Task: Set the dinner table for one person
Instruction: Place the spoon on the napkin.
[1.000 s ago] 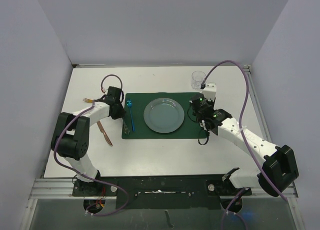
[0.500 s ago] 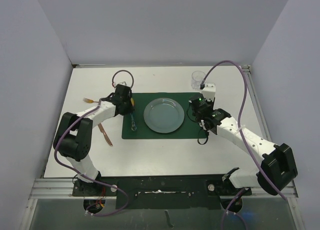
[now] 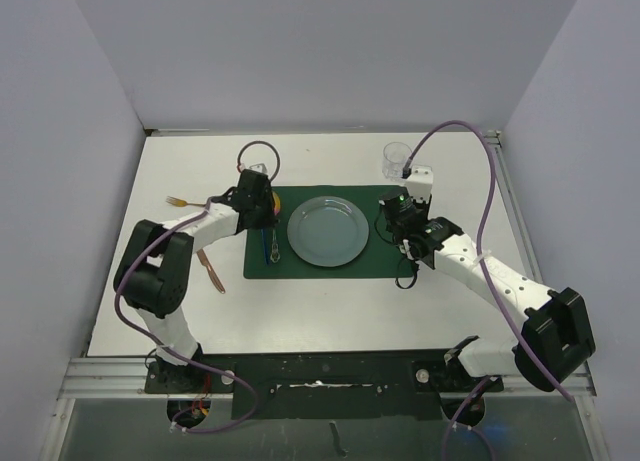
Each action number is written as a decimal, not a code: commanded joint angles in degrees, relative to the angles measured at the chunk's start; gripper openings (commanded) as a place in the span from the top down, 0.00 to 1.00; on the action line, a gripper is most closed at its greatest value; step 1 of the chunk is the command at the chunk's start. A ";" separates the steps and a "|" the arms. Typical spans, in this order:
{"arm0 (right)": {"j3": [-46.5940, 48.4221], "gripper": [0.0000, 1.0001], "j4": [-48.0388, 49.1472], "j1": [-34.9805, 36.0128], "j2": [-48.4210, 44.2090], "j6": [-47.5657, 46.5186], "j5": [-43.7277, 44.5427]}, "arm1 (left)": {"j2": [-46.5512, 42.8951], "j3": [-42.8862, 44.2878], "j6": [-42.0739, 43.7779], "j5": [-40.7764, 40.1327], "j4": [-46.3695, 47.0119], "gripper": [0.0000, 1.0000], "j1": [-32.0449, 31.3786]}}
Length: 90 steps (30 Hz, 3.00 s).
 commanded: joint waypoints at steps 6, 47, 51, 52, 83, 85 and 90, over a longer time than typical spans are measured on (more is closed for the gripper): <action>0.08 0.66 1.00 -0.39 -1.55 -0.08 1.34 | 3.21 1.45 1.16 0.52 3.92 1.00 -0.22; -0.75 0.66 0.76 -0.82 -2.86 -0.18 0.82 | 0.16 2.46 1.29 -0.08 3.06 0.71 -0.22; -0.75 0.66 1.16 -0.88 -2.69 -0.41 0.39 | -4.11 3.91 1.23 -3.35 0.46 0.71 -0.22; -0.71 0.66 1.25 -0.88 -2.69 -0.47 0.30 | -5.31 4.37 1.21 -4.31 -0.24 0.71 -0.22; -6.28 0.65 2.75 -4.68 -16.24 -4.38 -1.62 | 18.02 41.70 -9.25 -35.37 -39.78 0.71 15.27; -6.83 0.65 2.69 -5.01 -17.32 -4.30 -1.77 | 19.35 44.21 -9.18 -35.93 -41.33 0.71 15.63; -7.52 0.65 2.20 -5.30 -19.25 -3.95 -2.01 | 21.93 46.30 -9.56 -36.71 -43.20 0.71 15.70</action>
